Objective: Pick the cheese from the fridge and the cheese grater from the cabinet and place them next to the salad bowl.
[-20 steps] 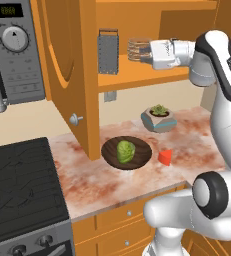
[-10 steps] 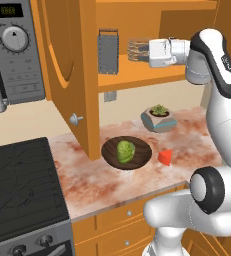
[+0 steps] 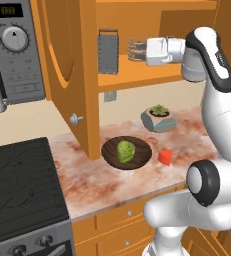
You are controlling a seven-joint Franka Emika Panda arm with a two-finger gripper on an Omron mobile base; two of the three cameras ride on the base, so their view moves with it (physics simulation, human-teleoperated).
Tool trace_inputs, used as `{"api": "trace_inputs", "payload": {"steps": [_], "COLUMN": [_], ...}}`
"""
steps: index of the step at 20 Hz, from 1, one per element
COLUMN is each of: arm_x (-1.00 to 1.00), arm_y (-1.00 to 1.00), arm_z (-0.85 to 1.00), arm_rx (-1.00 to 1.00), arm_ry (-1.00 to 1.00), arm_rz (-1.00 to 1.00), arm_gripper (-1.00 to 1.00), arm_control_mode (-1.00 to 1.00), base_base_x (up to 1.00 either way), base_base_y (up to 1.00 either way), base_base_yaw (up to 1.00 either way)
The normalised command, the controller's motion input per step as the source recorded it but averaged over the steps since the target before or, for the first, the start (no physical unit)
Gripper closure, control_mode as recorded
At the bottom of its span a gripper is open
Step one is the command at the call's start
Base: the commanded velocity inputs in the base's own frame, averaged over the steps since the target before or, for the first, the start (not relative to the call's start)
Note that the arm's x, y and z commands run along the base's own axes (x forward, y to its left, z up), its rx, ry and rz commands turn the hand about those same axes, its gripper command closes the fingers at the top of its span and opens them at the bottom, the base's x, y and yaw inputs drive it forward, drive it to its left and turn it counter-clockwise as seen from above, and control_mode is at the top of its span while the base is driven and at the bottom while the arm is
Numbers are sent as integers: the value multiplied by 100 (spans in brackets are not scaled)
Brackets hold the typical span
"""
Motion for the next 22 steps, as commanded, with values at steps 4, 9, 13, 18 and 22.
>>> {"api": "trace_inputs", "payload": {"steps": [4,9,13,18,22], "arm_x": [16,19,26,28,29], "arm_y": [0,0,5,0,0], "arm_z": [0,0,0,0,0], "arm_rx": [0,0,0,0,0], "arm_ry": [-1,-2,-1,0,0], "arm_rz": [-3,-3,-2,0,0], "arm_gripper": [-100,-100,-100,-100,-100], "arm_control_mode": [-100,-100,-100,-100,-100], "base_base_x": [0,0,0,0,0], "base_base_y": [0,0,0,0,0], "base_base_yaw": [0,0,0,0,0]}}
